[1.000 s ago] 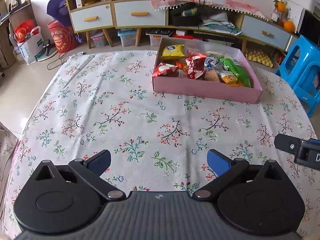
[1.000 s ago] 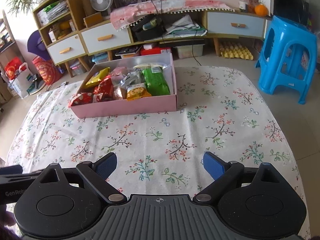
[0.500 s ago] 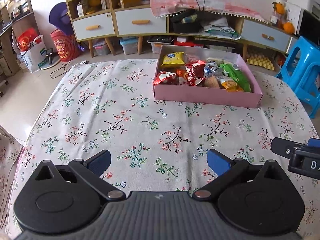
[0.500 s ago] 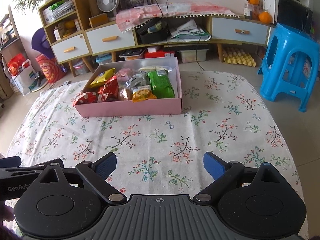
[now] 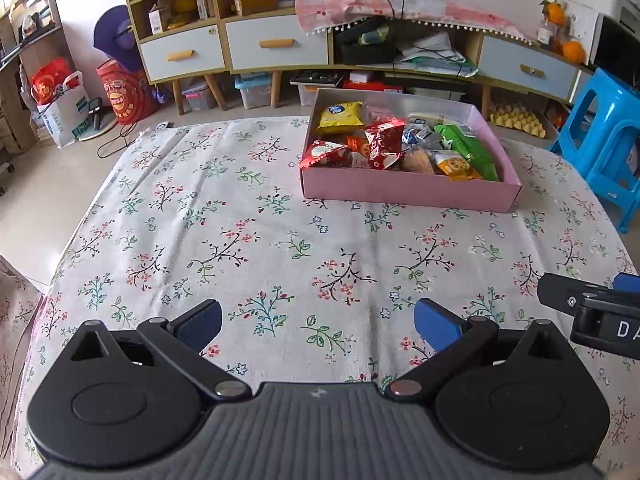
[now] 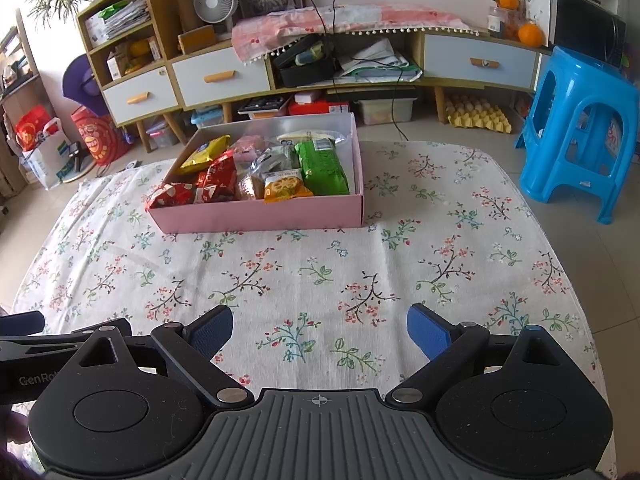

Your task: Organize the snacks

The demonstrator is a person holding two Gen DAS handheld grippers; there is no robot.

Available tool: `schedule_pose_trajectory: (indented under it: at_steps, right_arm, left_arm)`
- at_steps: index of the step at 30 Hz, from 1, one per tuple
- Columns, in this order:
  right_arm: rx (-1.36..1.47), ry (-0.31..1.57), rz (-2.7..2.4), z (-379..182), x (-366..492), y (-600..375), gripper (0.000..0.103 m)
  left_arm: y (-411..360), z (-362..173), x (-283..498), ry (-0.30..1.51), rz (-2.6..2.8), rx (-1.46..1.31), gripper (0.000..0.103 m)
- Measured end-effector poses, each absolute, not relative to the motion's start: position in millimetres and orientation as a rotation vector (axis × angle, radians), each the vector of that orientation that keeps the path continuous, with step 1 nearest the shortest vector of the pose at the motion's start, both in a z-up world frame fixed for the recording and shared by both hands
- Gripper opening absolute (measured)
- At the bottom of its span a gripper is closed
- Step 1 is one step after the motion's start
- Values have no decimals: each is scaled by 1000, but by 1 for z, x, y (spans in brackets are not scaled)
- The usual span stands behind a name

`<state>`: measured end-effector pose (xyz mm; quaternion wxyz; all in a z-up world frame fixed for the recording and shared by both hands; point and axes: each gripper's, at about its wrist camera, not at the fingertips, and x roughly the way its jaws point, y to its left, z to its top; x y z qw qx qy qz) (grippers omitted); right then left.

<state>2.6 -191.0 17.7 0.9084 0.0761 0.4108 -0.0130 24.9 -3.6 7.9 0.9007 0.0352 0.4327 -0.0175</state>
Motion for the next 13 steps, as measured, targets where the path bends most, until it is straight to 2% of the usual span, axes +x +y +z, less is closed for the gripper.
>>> schedule_pose_trajectory:
  at_steps: [13]
  right_arm:
    - [159, 850, -28, 18, 3, -192, 96]
  left_arm:
    - [-5, 7, 26, 906, -44, 75, 103]
